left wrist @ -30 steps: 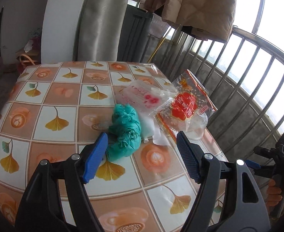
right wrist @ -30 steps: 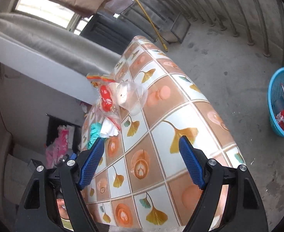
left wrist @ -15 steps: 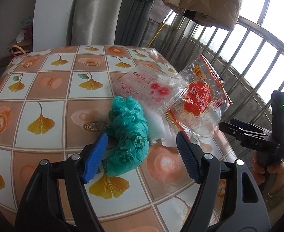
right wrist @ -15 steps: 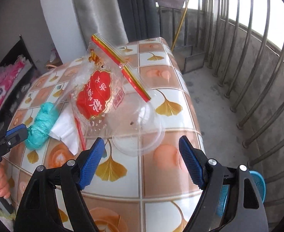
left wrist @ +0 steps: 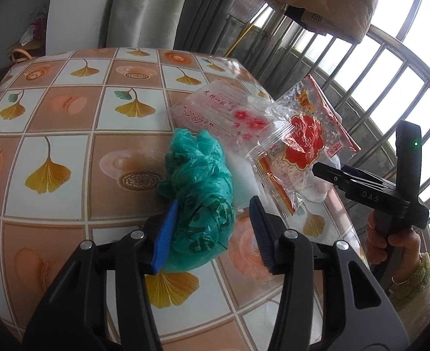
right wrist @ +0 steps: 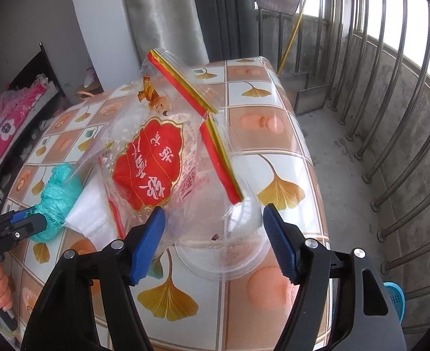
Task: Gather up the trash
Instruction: 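Grasp the crumpled green plastic bag with the left tool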
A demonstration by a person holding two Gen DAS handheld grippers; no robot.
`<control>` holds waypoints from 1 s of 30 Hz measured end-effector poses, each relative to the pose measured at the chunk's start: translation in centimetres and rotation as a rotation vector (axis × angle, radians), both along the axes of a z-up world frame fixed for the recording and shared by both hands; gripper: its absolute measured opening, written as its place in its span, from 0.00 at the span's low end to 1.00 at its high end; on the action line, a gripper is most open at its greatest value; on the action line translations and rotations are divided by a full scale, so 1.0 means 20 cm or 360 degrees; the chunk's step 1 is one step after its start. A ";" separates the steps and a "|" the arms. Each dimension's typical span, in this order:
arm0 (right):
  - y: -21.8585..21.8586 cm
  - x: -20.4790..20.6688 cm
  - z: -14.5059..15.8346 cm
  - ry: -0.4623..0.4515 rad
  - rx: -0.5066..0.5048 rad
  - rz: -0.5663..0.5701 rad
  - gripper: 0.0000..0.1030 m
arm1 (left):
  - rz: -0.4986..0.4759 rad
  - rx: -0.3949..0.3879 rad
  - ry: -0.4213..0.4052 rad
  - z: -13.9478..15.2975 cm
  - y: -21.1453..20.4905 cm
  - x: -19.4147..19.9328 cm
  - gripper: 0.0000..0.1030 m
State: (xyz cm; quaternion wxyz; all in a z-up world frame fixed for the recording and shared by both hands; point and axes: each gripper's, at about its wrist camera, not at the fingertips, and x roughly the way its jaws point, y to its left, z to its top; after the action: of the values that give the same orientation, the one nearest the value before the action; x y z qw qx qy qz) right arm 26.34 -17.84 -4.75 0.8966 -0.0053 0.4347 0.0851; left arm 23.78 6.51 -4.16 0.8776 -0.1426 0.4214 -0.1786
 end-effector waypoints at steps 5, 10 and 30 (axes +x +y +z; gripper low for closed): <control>0.01 -0.03 0.00 0.0007 0.0026 0.0005 0.62 | 0.0008 -0.0015 0.0021 0.00 0.01 -0.01 0.28; 0.05 -0.10 0.00 0.0032 0.0006 0.0034 0.62 | 0.0000 -0.0029 0.0036 0.00 0.03 -0.03 0.27; 0.08 -0.65 0.04 0.0249 0.0260 0.0024 0.62 | -0.0112 -0.0038 0.0123 0.06 0.11 -0.45 0.27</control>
State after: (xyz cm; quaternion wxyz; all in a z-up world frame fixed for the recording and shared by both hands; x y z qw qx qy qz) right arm 13.30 -16.21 -4.04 0.8566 0.0713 0.4950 0.1270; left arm 14.84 8.70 -3.03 0.8521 -0.1448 0.4576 -0.2087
